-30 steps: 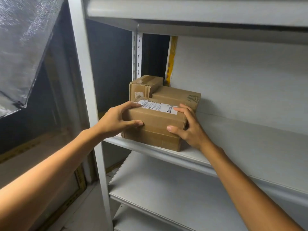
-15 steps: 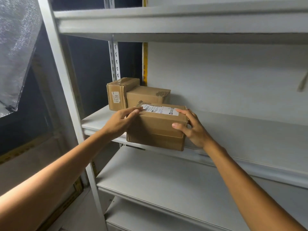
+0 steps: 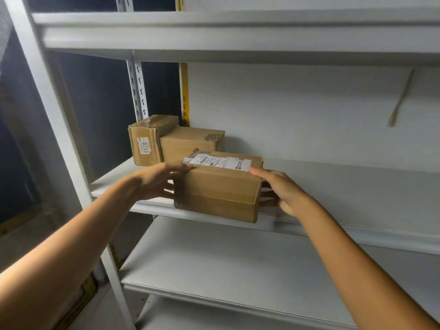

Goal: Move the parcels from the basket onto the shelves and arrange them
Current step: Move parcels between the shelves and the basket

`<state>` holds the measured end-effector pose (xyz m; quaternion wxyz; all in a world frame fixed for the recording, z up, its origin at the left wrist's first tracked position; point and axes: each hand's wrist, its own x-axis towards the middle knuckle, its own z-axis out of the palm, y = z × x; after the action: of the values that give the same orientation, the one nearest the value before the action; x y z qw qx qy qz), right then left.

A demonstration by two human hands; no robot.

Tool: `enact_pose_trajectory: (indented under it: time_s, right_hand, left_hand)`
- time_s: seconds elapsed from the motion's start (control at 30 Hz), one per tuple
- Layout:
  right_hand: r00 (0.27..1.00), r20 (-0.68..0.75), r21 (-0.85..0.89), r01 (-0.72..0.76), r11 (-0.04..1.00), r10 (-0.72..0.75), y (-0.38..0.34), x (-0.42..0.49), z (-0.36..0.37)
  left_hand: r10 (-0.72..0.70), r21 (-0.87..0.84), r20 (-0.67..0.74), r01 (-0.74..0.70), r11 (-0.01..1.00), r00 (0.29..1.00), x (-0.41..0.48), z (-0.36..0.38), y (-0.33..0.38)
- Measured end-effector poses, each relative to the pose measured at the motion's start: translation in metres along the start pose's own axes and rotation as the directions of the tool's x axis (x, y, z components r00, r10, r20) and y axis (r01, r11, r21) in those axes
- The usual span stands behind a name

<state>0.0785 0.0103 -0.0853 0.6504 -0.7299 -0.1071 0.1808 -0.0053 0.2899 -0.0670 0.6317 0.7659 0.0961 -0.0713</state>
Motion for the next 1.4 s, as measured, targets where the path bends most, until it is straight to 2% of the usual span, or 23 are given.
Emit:
enact_pose_trajectory:
  time_s: [0.2,0.3,0.4,0.6,0.7,0.87,1.0,1.2,1.3,1.4]
  right_hand:
    - [0.998,0.056,0.017,0.004,1.0,-0.005,-0.005,0.001,-0.008]
    - [0.999,0.015,0.018,0.03,0.999,-0.031,-0.005,-0.006,-0.013]
    - [0.992,-0.045,0.036,0.119,0.992,-0.118,-0.002,-0.019,-0.025]
    - [0.96,-0.186,0.029,0.219,0.975,-0.21,0.005,-0.057,-0.074]
    - [0.939,-0.241,0.044,0.264,0.963,-0.246,0.017,-0.089,-0.12]
    - [0.897,-0.373,0.044,0.272,0.961,-0.237,0.041,-0.166,-0.198]
    - [0.806,-0.532,-0.001,0.305,0.952,-0.258,0.056,-0.244,-0.259]
    - [0.598,-0.753,-0.093,0.316,0.944,-0.274,0.104,-0.361,-0.327]
    - [0.457,-0.859,-0.125,0.252,0.96,-0.232,0.129,-0.417,-0.344]
    - [0.278,-0.945,-0.12,0.186,0.975,-0.17,0.155,-0.469,-0.356]
  left_hand:
    - [0.168,0.056,0.006,-0.168,0.984,0.986,0.007,0.001,-0.004]
    - [0.234,0.032,0.022,-0.235,0.972,0.972,0.015,0.001,-0.009]
    - [0.312,-0.02,0.014,-0.311,0.95,0.95,0.027,0.014,-0.007]
    - [0.532,-0.098,0.181,-0.523,0.847,0.827,0.041,0.089,0.011]
    - [0.559,-0.075,0.34,-0.57,0.818,0.756,0.052,0.139,0.02]
    - [0.606,-0.137,0.455,-0.621,0.772,0.653,0.06,0.248,0.05]
    - [0.612,-0.21,0.54,-0.612,0.763,0.578,0.052,0.352,0.073]
    - [0.579,-0.287,0.634,-0.54,0.791,0.512,0.018,0.514,0.081]
    - [0.521,-0.28,0.719,-0.494,0.823,0.46,-0.007,0.588,0.071]
    - [0.458,-0.26,0.813,-0.48,0.838,0.359,-0.033,0.655,0.06]
